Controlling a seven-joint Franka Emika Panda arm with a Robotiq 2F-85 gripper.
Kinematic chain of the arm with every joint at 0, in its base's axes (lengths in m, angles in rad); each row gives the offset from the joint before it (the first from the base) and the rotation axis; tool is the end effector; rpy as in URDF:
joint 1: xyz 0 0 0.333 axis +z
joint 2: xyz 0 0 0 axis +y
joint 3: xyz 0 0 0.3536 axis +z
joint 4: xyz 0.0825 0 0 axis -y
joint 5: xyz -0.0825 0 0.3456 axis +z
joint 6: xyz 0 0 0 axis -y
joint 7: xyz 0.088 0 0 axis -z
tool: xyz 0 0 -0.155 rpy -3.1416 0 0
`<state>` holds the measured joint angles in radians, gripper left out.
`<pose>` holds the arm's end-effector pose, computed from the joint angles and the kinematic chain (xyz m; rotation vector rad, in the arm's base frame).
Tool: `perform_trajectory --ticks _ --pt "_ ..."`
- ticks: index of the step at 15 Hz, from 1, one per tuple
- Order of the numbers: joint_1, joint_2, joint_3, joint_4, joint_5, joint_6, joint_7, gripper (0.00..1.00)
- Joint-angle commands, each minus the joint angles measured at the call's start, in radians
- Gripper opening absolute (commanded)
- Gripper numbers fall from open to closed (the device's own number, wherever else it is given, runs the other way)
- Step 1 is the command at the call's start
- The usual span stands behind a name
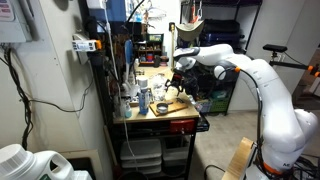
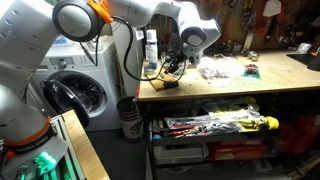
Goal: Put the white can on the wooden boar, then put the batteries in the can
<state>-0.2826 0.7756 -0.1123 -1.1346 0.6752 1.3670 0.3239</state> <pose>0.6619 -0.1369 0.3411 -2.2759 0.9035 0.6501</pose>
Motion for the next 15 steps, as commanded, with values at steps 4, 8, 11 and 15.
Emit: perform_trajectory --ticks 4,8,11,15 --pt "-0.018 -0.043 0.003 -0.027 -0.084 0.001 -0.295 1.0" --pt "-0.01 -0.039 0.001 -0.058 -0.094 0.019 -0.369 1.0" --pt "0.023 -0.086 -0.009 -0.13 -0.065 0.078 -0.292 1.0" --pt "0.096 -0.154 -0.006 -0.228 -0.138 0.215 -0.14 1.0"
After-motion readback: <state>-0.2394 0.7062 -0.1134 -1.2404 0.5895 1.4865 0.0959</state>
